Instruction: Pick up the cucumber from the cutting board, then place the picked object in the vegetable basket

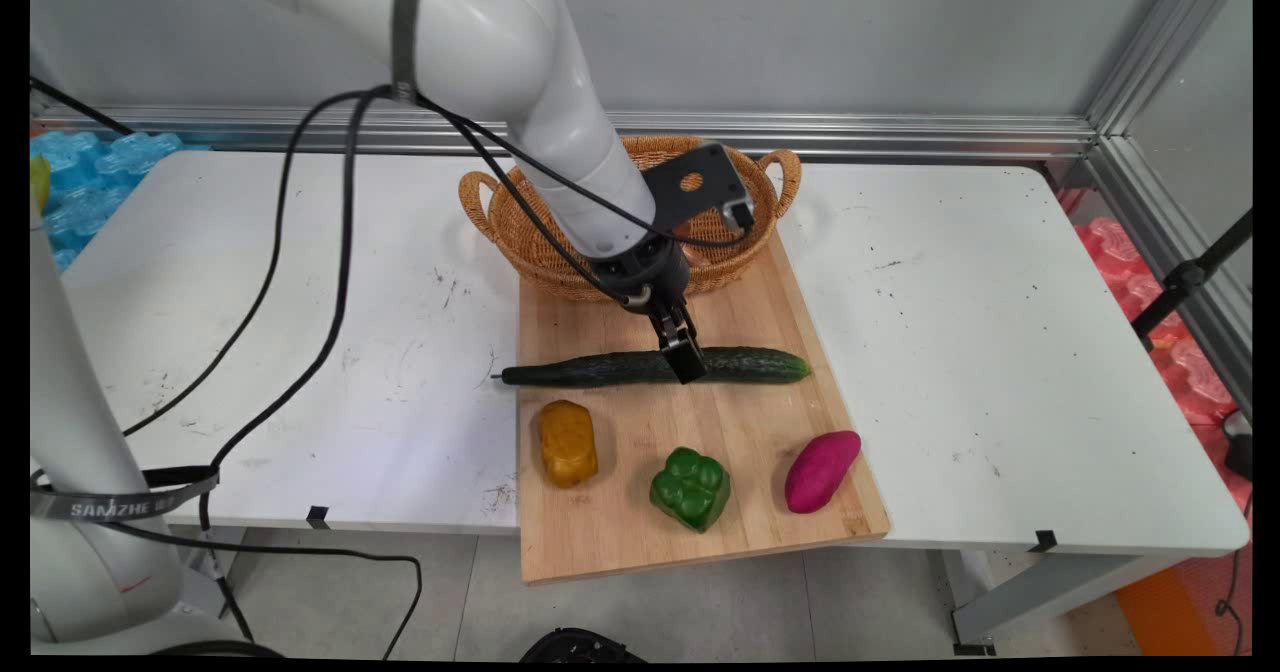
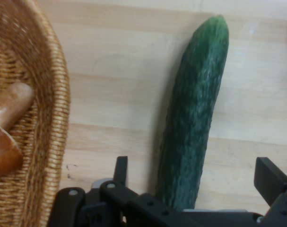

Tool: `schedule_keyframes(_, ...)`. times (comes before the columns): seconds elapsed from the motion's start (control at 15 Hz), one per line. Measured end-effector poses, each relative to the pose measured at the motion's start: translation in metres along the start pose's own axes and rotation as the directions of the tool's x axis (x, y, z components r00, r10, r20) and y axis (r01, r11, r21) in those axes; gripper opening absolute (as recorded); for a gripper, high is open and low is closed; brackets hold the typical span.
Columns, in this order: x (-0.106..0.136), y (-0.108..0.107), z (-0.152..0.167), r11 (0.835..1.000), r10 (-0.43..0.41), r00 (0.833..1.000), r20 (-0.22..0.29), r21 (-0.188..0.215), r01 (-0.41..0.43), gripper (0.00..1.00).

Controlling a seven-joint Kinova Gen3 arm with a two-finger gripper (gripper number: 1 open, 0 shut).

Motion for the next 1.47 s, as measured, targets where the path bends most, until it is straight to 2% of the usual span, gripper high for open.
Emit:
schedule_keyframes(0.33,0.001,-0.003,0.022,1.0,0.017,0.998,0.057,-0.019,-0.016,1.0)
schedule_keyframes(0.73,0.0,-0.006,0.035,0.999,0.046,0.995,0.092,-0.032,-0.043,1.0)
schedule_keyframes(0.8,0.0,-0.007,0.037,0.998,0.056,0.994,0.095,-0.036,-0.053,0.0)
schedule_keyframes(1.2,-0.003,-0.008,0.036,0.989,0.138,0.985,0.103,-0.06,-0.132,0.0)
schedule_keyframes(1.47,-0.002,-0.007,0.021,0.978,0.2,0.976,0.088,-0.076,-0.193,0.0)
